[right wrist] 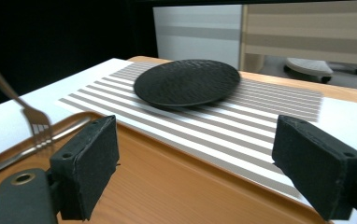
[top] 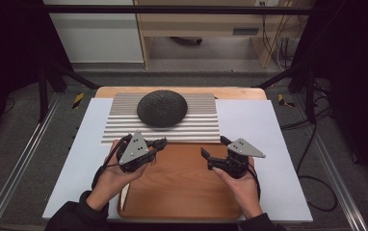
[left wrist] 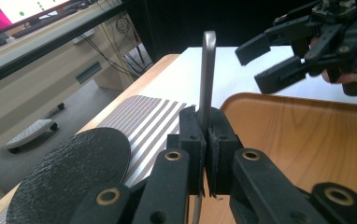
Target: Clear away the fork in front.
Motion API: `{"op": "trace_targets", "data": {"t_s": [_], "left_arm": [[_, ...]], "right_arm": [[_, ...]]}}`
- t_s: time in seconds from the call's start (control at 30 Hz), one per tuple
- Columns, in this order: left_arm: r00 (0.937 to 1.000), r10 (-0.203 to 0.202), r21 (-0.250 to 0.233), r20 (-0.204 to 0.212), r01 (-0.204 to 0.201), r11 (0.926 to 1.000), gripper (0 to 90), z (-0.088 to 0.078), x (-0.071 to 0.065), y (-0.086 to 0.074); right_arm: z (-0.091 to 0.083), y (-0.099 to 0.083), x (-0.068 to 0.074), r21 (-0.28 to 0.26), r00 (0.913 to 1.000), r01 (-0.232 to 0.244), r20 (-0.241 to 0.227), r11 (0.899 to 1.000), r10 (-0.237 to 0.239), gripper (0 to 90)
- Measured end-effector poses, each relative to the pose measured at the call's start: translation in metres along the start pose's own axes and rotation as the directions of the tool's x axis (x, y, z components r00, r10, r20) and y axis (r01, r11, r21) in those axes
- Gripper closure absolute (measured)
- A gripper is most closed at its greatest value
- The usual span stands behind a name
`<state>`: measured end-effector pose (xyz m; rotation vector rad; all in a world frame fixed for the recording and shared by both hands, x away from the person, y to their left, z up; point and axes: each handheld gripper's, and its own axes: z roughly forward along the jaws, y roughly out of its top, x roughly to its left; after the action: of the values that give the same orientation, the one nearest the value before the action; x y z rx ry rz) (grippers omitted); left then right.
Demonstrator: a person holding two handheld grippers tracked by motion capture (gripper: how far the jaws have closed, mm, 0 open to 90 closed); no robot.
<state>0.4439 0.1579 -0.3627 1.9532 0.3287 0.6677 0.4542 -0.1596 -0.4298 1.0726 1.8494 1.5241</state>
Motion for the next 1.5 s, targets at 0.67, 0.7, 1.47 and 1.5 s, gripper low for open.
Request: {"op": "trace_targets", "data": {"t_s": [0.67, 0.7, 1.47, 1.5], "left_arm": [[0.9917, -0.125, -0.053, 0.033, 0.126, 0.9906, 86.9, -0.023, -0.004, -0.018], [0.9914, -0.127, -0.052, 0.035, 0.128, 0.9904, 87.0, -0.024, -0.003, -0.019], [0.9655, -0.231, -0.063, 0.121, 0.239, 0.9689, 86.9, -0.051, -0.013, -0.035], [0.968, -0.223, -0.058, 0.115, 0.231, 0.9712, 86.9, -0.052, -0.013, -0.035]], "right_arm": [[-0.049, -0.022, -0.045, -0.006, 0.9929, 0.025, 0.117, 1.0, -0.024, 6.7], [-0.051, -0.023, -0.047, -0.001, 0.9921, 0.027, 0.123, 1.0, -0.026, 6.7], [-0.082, -0.042, -0.071, 0.043, 0.9782, -0.009, 0.208, 0.999, 0.0, 9.4], [-0.082, -0.042, -0.071, 0.044, 0.9779, -0.006, 0.209, 0.999, -0.003, 9.4]]}}
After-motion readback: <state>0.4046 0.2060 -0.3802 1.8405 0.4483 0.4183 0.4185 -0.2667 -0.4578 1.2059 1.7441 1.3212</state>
